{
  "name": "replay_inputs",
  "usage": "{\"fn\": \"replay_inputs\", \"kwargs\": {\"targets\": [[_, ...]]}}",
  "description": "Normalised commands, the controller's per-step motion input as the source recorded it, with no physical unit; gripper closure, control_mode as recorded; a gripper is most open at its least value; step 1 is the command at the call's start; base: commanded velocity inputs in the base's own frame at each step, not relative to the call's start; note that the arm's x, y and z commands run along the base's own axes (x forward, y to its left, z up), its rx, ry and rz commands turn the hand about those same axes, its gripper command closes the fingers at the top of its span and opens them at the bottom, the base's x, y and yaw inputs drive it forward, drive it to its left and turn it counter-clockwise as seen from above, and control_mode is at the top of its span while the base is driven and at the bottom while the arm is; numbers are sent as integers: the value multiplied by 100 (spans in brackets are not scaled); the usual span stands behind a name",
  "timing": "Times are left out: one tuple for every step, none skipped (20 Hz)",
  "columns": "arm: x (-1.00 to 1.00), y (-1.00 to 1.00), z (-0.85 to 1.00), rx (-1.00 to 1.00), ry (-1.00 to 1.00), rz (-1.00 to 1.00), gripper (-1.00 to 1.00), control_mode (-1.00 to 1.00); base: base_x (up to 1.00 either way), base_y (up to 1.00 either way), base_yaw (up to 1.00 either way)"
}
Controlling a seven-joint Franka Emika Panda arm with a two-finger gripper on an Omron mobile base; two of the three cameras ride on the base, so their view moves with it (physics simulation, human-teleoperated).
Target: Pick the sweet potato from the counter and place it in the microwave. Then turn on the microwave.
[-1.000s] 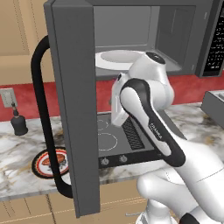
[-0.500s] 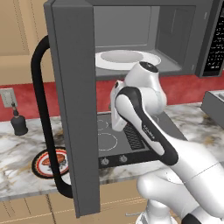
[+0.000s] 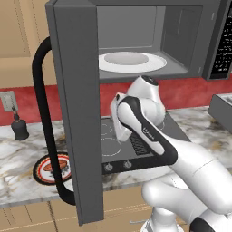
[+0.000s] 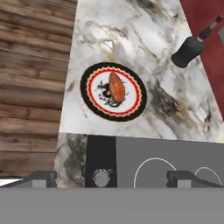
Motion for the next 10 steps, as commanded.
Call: {"fn": "replay_inputs", "kwargs": {"targets": [[19,13,-38,0,0,9,-100,-100,0,0,0],[17,20,-32,0,0,9,-100,-100,0,0,0],[10,24,-29,0,0,8,-100,-100,0,0,0],[2,24,-28,0,0,7,-100,-100,0,0,0],[9,23,-26,0,0,7,-100,-100,0,0,0],[7,27,-27,0,0,7,-100,-100,0,0,0],[8,29,-29,0,0,7,-100,-100,0,0,0],[4,39,-30,0,0,7,-100,-100,0,0,0],[0,40,-31,0,0,7,-100,-100,0,0,0],[0,46,-31,0,0,7,-100,-100,0,0,0]]}}
